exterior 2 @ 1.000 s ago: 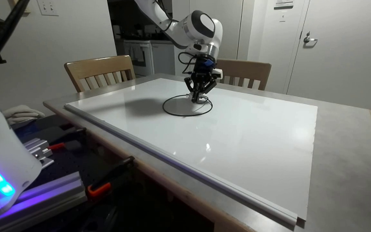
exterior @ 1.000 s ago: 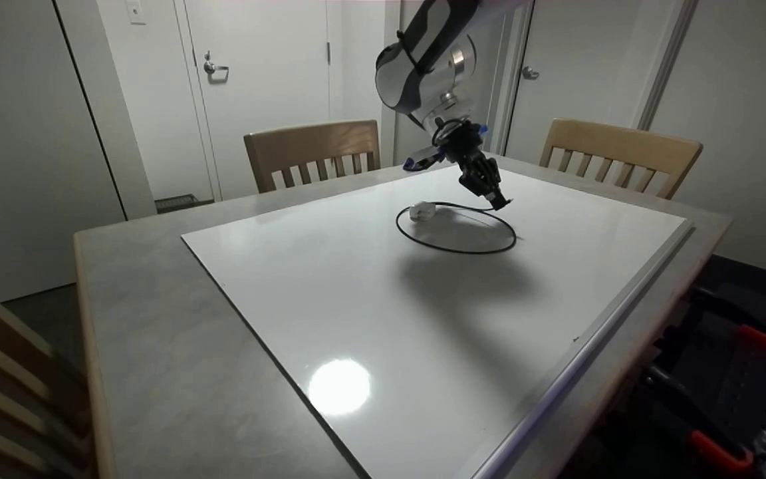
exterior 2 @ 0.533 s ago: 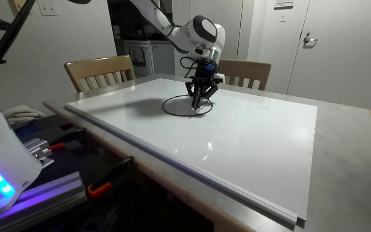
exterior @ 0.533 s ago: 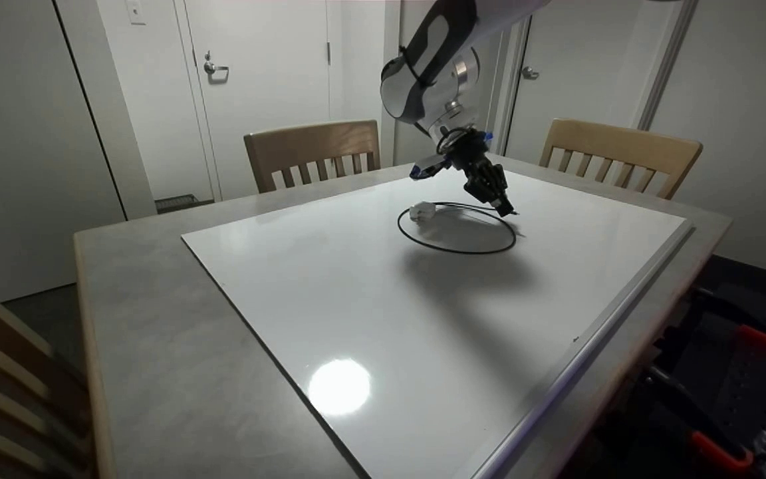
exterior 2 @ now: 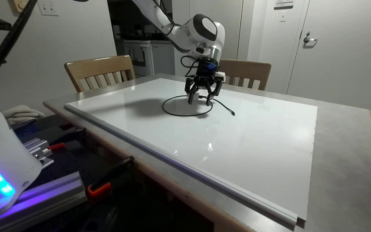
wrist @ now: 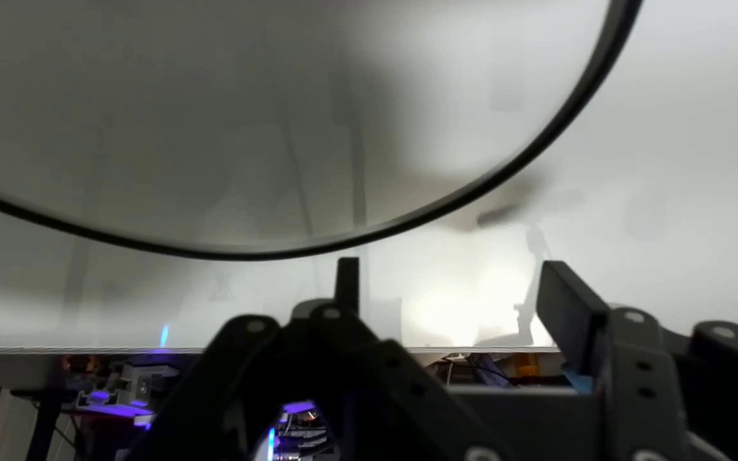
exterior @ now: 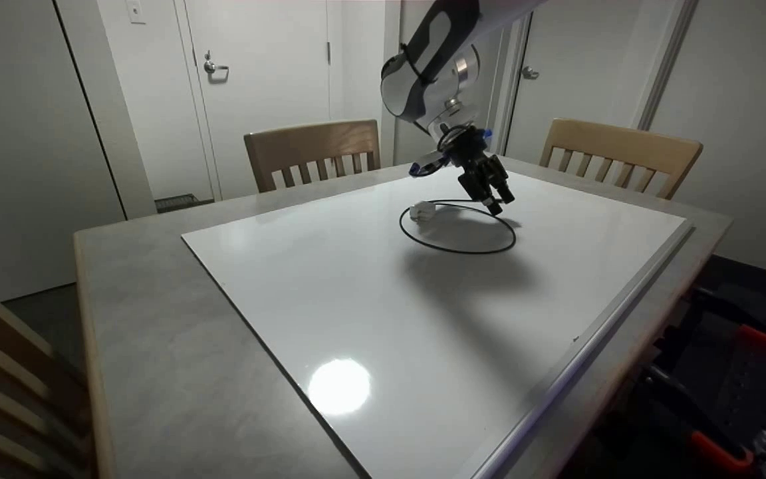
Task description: Coil the phone charger
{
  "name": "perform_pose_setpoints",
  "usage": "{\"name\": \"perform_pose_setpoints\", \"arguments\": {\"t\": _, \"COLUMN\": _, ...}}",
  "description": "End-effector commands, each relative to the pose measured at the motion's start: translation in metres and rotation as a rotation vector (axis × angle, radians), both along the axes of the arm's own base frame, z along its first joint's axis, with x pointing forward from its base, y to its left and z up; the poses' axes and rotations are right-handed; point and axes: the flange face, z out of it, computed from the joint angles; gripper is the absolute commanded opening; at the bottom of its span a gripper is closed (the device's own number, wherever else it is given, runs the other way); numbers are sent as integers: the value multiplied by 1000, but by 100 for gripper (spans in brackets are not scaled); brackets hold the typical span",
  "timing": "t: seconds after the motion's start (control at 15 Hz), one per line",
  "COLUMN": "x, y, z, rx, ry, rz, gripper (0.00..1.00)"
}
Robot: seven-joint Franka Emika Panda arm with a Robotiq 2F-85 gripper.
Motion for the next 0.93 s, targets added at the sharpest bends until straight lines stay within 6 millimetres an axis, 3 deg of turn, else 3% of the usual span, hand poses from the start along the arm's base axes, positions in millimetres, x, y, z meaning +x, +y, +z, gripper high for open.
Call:
{"name": "perform_pose_setpoints", "arguments": {"t": 0.0, "x": 6, "y": 2, "z": 24, "rx": 48, "ry": -54, "rz": 44, "gripper": 99}}
{"name": "perform_pose_setpoints", "arguments": {"t": 0.33, "x": 17, "y": 8, "z": 51, "rx": 85, "ry": -111, "rz": 119, "gripper": 100}}
{"name": "perform_pose_setpoints", "arguments": {"t": 0.87, "x": 23, "y": 16, "z": 58, "rx": 169, "ry": -161, "rz": 209, "gripper": 100}}
